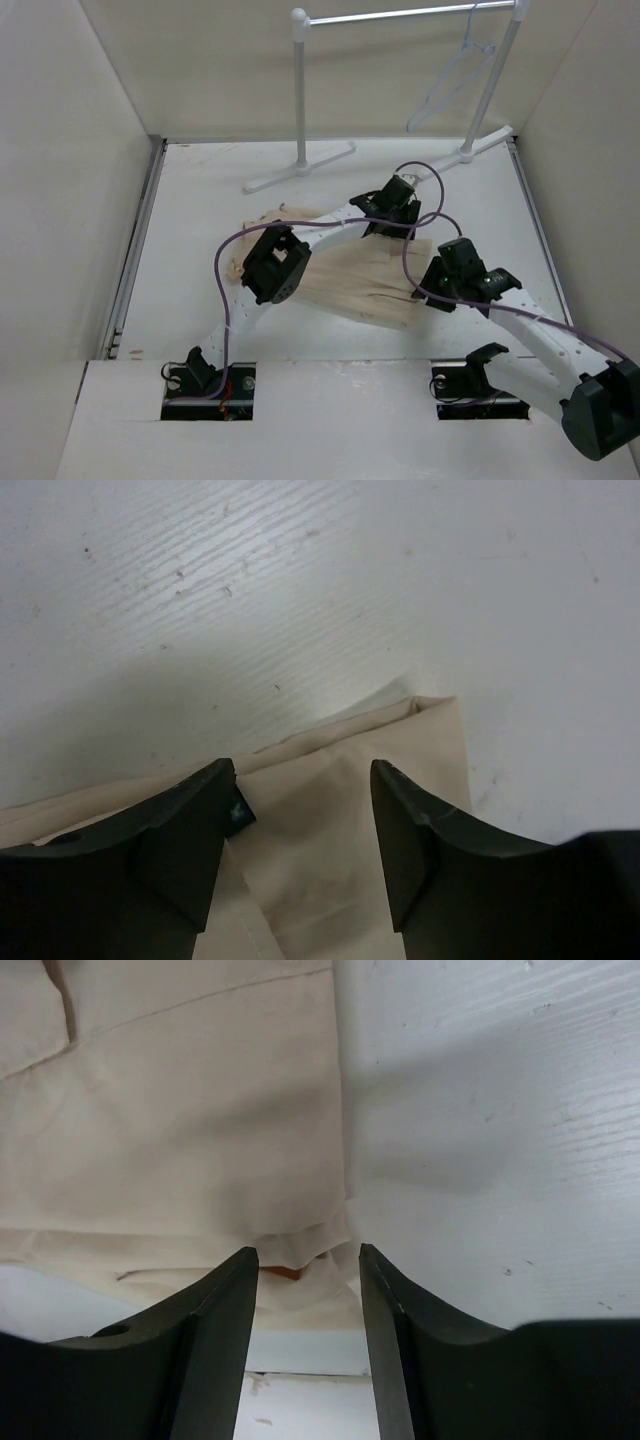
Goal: Place the trousers on the hanger
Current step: Fold the trousers at the center of the board.
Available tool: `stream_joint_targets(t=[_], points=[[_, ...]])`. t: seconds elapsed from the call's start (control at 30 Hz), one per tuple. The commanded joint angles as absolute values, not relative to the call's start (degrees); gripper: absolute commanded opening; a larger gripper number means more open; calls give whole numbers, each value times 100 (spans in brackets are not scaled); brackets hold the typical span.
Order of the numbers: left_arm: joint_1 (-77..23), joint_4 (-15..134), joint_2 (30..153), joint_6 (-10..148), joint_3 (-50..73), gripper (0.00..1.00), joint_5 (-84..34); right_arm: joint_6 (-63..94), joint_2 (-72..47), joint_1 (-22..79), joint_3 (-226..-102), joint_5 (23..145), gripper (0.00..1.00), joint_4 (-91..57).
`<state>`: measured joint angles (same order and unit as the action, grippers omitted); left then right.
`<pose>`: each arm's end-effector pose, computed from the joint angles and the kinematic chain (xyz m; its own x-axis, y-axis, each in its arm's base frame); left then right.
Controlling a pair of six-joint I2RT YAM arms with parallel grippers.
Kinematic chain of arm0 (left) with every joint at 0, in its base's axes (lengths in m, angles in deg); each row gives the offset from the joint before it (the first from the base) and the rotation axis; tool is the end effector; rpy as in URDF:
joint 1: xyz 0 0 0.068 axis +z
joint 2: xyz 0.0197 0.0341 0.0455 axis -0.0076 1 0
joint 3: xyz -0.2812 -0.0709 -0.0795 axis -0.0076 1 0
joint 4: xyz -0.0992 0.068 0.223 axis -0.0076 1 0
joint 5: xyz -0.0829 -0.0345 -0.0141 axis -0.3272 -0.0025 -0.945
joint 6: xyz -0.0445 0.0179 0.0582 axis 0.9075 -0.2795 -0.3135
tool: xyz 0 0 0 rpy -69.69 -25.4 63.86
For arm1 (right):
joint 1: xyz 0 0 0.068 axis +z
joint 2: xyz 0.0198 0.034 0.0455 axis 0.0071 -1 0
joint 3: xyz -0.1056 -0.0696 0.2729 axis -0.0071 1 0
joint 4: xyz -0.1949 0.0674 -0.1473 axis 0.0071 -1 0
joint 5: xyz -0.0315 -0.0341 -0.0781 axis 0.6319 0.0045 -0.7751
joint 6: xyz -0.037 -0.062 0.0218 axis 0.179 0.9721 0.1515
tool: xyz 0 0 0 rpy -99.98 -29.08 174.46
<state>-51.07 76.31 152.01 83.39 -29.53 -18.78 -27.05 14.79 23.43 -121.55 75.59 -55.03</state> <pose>0.3668 -0.4507 0.1950 -0.6961 0.1601 -0.6998 0.5416 0.7571 -0.3654 0.1465 0.0640 0.2041 -0.8174 0.4668 -0.3375 0.3360 0.8622 0.3790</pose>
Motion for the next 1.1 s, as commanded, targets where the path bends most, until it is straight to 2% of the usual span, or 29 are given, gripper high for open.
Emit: stream_joint_targets(t=[0.0,0.1,0.17,0.27,0.33,0.37,0.4,0.47,0.53,0.87,0.97,1.0,1.07], points=[[-5207,7515,14558,8130,-2898,55,-2462,-2589,1226,2310,-12376,7542,45,-5085],[-5339,7603,14654,8086,-2924,56,-2885,-2580,971,2310,-12463,7613,29,-4995],[-5418,7656,14751,8051,-2950,53,-3026,-2580,917,2336,-12534,7586,23,-5013],[-5514,7726,14839,7928,-3003,47,-3080,-2571,970,2363,-12587,7516,26,-5118],[-5602,7779,14857,7761,-3030,47,-3080,-2563,1040,2407,-12613,7394,36,-5258],[-5646,7788,14857,7682,-3030,48,-3036,-2554,1084,2424,-12622,7297,37,-5337],[-5690,7796,14857,7594,-3021,48,-3001,-2545,1128,2433,-12622,7227,36,-5416],[-5752,7797,14883,7462,-3030,48,-2878,-2501,1181,2433,-12605,7226,26,-5487],[-5778,7849,14970,7435,-3100,47,-2842,-2475,1172,2433,-12552,7287,23,-5479],[-5752,7928,15243,7427,-3249,45,-2684,-2457,865,2433,-12473,7604,27,-5154],[-5743,7928,15278,7409,-3241,44,-2684,-2457,742,2433,-12473,7656,20,-5110],[-5743,7937,15296,7400,-3241,42,-2675,-2448,715,2433,-12481,7665,15,-5109],[-5743,7937,15313,7383,-3241,32,-2675,-2474,741,2433,-12508,7631,7,-5127]])
